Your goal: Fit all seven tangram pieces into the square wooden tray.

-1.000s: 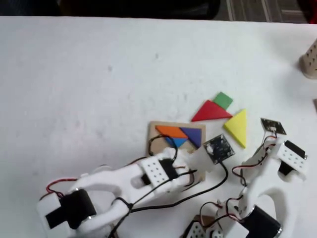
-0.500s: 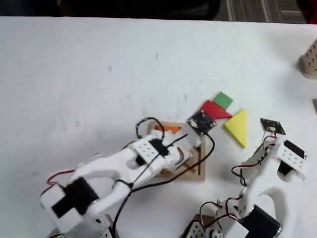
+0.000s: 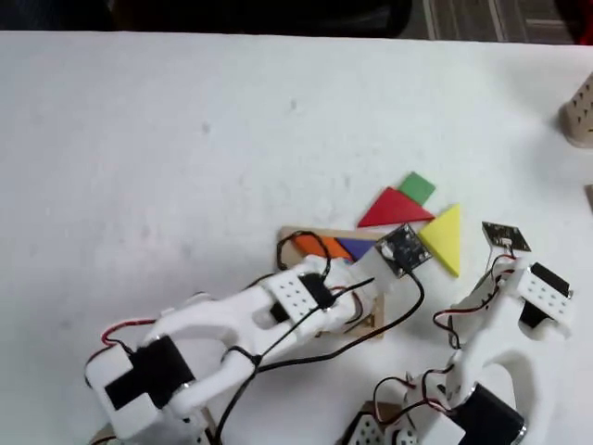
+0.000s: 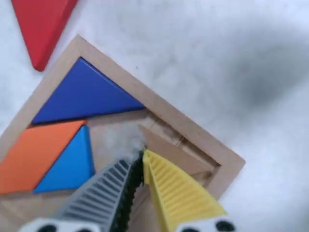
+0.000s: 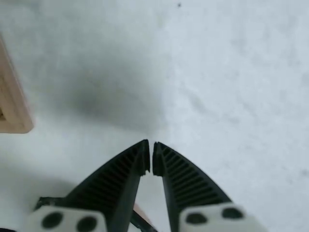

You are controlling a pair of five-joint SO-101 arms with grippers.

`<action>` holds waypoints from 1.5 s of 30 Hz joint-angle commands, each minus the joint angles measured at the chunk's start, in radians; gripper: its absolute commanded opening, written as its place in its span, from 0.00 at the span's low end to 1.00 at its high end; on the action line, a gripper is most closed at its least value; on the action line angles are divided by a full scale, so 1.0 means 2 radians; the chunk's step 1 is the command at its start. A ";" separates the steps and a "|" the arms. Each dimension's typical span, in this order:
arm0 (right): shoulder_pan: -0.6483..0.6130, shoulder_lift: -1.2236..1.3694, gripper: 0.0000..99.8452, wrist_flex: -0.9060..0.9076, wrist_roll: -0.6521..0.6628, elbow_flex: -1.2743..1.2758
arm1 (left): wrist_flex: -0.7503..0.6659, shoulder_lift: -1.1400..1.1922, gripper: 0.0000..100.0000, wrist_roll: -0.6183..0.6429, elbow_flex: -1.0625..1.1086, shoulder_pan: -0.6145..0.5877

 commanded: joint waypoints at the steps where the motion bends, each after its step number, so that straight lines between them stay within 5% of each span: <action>1: 0.003 -0.017 0.02 -0.004 0.008 -0.004 | 0.002 -0.002 0.02 0.005 -0.025 0.011; 23: 0.004 -0.017 0.02 -0.005 0.009 -0.004 | -0.016 -0.001 0.02 0.005 -0.024 0.058; 33: 0.004 -0.017 0.02 -0.005 0.008 -0.004 | -0.007 -0.028 0.02 0.006 -0.037 0.013; 40: 0.004 -0.017 0.02 -0.005 0.008 -0.004 | 0.117 -0.105 0.02 0.084 -0.025 -0.008; 45: 0.004 -0.017 0.02 -0.005 0.008 -0.004 | 0.104 -0.103 0.02 0.115 0.028 0.000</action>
